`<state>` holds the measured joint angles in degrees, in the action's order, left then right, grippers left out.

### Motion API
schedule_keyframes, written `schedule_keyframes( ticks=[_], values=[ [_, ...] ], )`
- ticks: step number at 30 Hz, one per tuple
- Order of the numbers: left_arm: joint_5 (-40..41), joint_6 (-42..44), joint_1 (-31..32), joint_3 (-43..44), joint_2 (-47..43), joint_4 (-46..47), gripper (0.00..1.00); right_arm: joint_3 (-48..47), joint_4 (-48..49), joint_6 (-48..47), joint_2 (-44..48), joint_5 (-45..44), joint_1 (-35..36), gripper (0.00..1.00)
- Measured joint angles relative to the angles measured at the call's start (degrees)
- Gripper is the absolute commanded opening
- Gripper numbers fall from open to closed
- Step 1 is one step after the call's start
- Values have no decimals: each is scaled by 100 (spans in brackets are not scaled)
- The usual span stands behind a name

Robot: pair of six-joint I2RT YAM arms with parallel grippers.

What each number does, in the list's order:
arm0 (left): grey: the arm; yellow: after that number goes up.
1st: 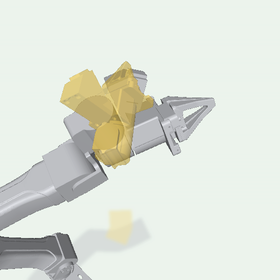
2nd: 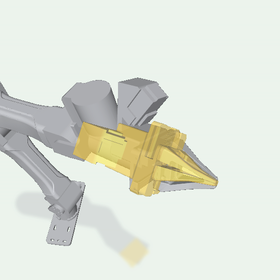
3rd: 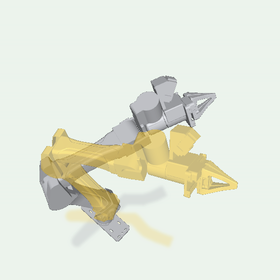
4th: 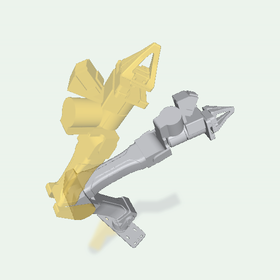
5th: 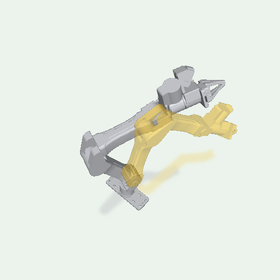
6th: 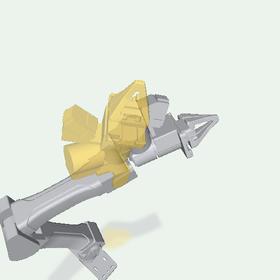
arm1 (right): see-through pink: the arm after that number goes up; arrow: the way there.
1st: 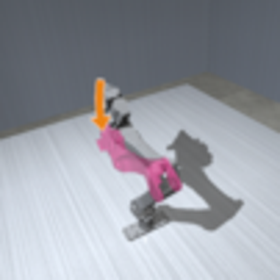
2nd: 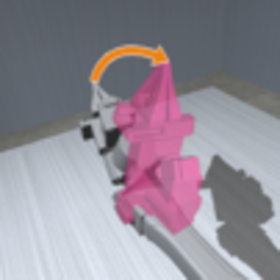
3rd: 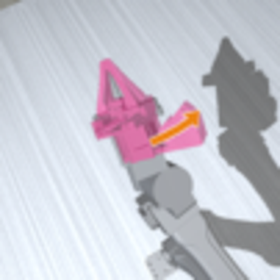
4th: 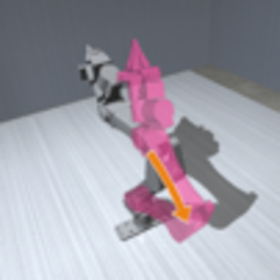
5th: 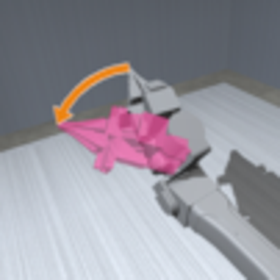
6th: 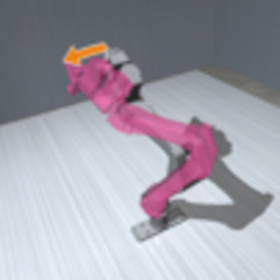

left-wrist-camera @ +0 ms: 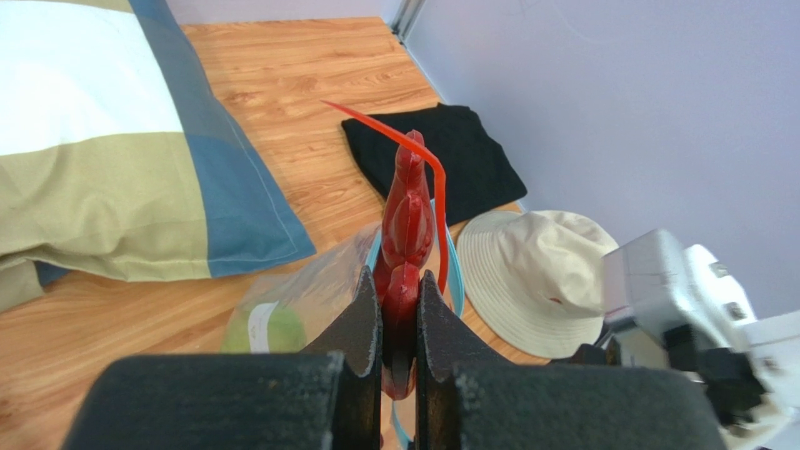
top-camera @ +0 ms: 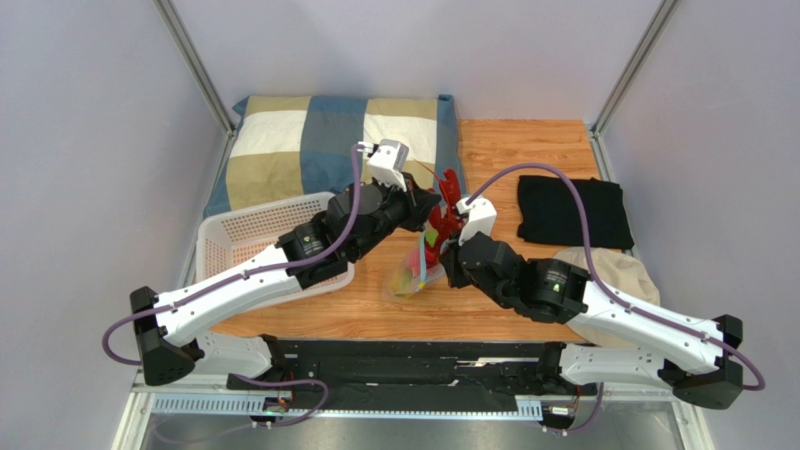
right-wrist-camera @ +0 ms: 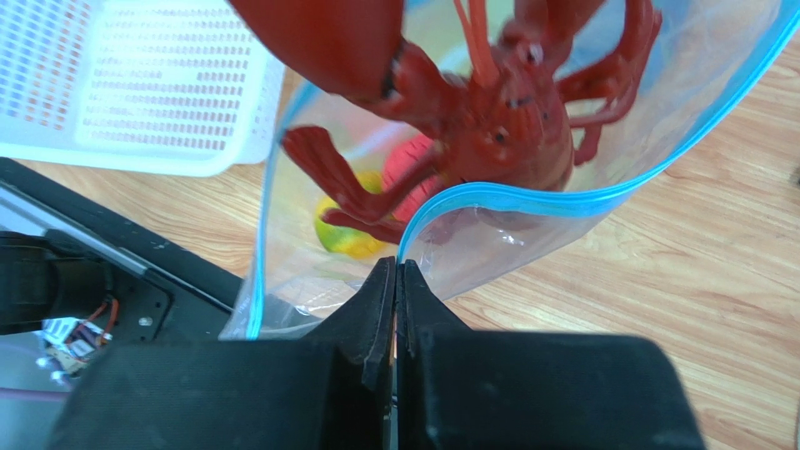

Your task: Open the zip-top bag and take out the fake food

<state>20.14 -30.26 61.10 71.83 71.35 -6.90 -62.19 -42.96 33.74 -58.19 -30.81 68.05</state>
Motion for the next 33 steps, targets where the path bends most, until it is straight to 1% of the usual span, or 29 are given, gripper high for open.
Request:
schedule_keyframes(
  ticks=[3,7,10,16,22,27,30,33],
  values=[
    [-70,-101,2,0,63,7,0,-151,17,-55,66,-11,39,0],
    [-286,-94,2,-28,192,190,0,-590,0,-155,-46,-13,50,0],
    [-374,-26,13,-31,245,315,0,-651,-13,-190,-74,-15,50,0],
    [-291,282,92,-28,247,330,0,-675,-125,-162,-426,-7,50,0],
    [-26,389,146,98,114,-46,0,-420,-205,-50,-369,-66,52,0],
    [470,291,144,625,-247,-732,0,-85,-391,35,-221,-164,52,0],
    [710,201,142,699,-603,-798,0,31,-391,44,-164,-151,50,0],
    [761,94,20,732,-844,-750,0,46,-358,39,-162,-63,50,0]
  ],
)
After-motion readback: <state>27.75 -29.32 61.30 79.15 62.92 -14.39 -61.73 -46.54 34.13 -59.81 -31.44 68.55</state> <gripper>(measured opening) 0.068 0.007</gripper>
